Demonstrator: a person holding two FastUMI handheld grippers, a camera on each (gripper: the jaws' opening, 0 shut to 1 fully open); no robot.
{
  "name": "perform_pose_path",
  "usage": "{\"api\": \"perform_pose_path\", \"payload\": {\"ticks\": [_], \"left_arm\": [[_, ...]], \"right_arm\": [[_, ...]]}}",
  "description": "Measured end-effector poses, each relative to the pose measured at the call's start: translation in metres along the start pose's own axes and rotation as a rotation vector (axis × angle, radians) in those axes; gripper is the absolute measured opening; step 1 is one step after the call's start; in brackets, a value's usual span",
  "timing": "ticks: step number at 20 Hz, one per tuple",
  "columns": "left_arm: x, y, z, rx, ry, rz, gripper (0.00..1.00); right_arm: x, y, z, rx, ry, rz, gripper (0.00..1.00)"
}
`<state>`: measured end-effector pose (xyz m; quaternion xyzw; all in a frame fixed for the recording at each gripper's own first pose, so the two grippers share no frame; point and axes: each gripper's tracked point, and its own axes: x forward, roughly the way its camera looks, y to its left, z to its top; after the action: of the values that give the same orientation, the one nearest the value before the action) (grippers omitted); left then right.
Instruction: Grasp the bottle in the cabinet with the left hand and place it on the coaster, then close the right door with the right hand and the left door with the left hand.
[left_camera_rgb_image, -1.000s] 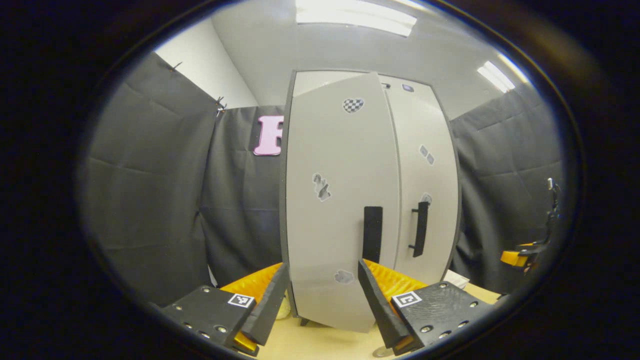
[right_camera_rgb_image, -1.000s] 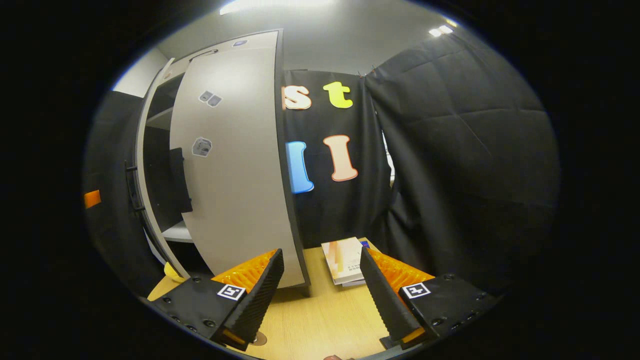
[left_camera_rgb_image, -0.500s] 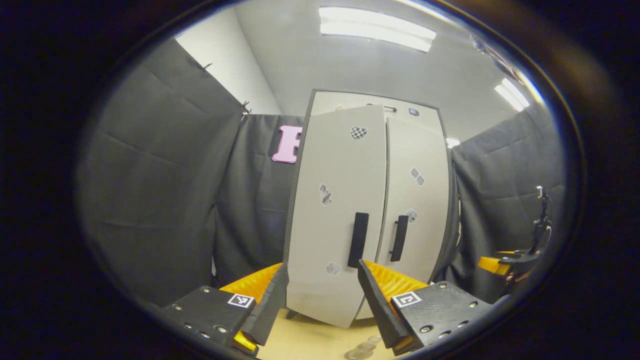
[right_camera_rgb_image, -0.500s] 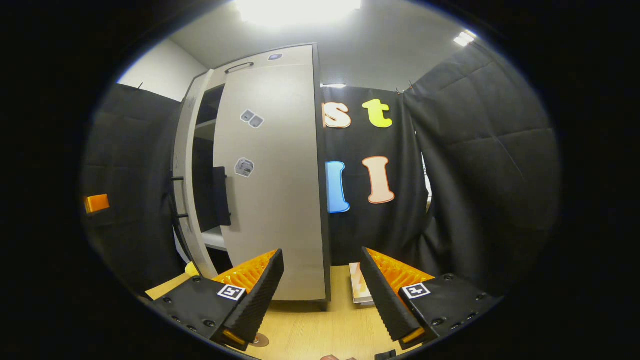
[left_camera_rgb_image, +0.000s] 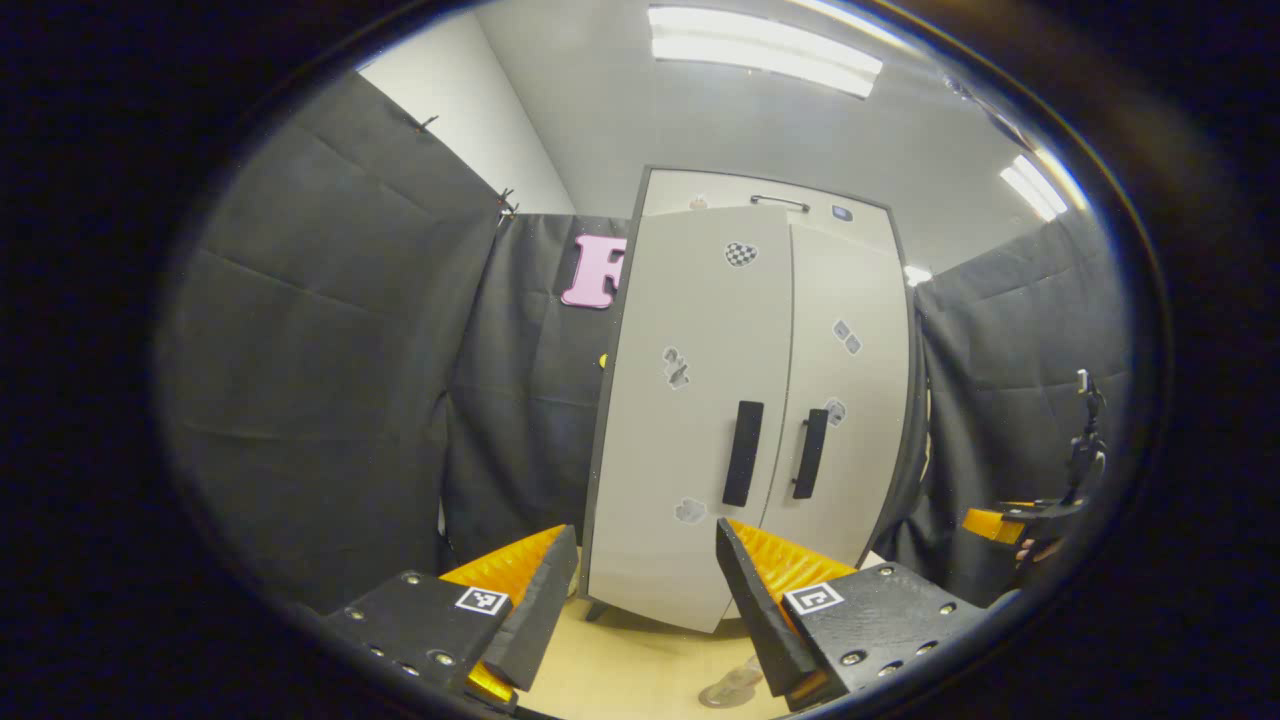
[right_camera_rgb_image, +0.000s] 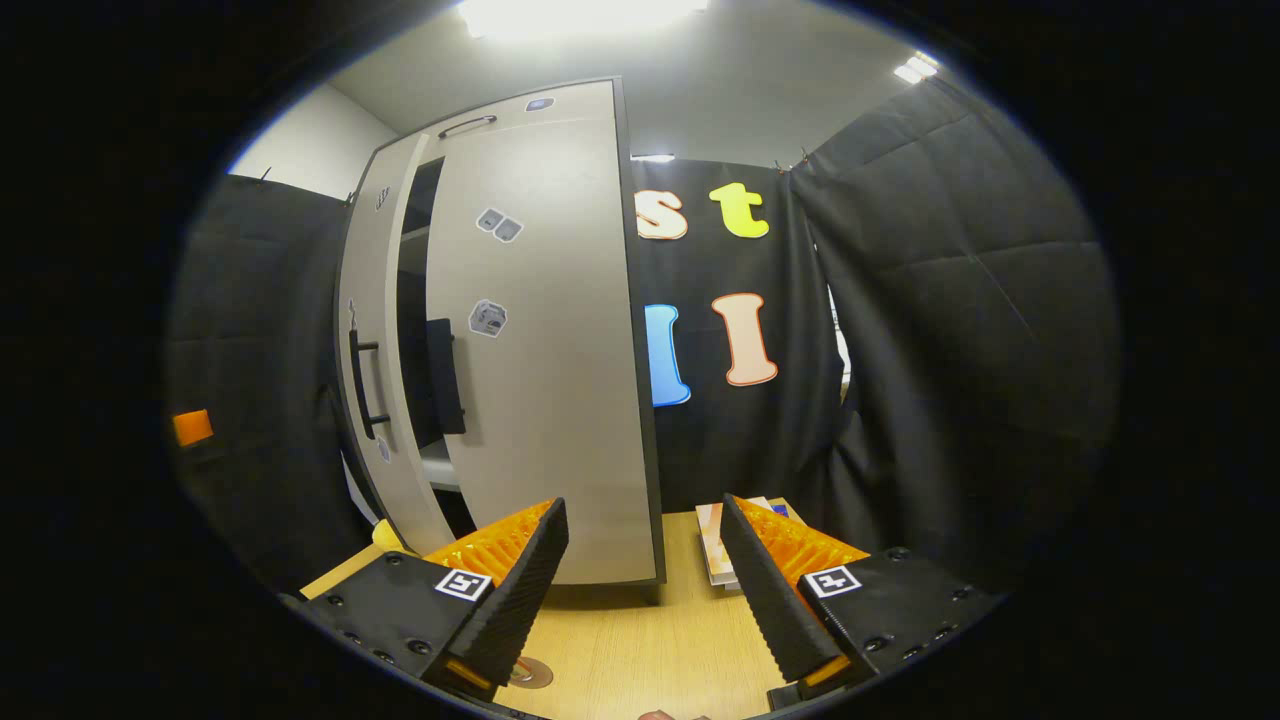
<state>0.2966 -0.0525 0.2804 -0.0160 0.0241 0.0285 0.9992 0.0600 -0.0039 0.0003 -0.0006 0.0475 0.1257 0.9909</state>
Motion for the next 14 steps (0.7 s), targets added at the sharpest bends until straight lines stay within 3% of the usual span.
{"api": "perform_pose_path", "payload": {"ticks": [6, 14], "left_arm": [[0.002, 0.013, -0.014, -0.016, 0.013, -0.044, 0.84], [0.011, 0.017, -0.029, -0.026, 0.017, -0.097, 0.89]], "right_arm": [[-0.01, 0.018, 0.003, -0.009, -0.013, -0.008, 0.98], [-0.028, 0.01, -0.01, -0.022, -0.008, -0.077, 0.98]]}}
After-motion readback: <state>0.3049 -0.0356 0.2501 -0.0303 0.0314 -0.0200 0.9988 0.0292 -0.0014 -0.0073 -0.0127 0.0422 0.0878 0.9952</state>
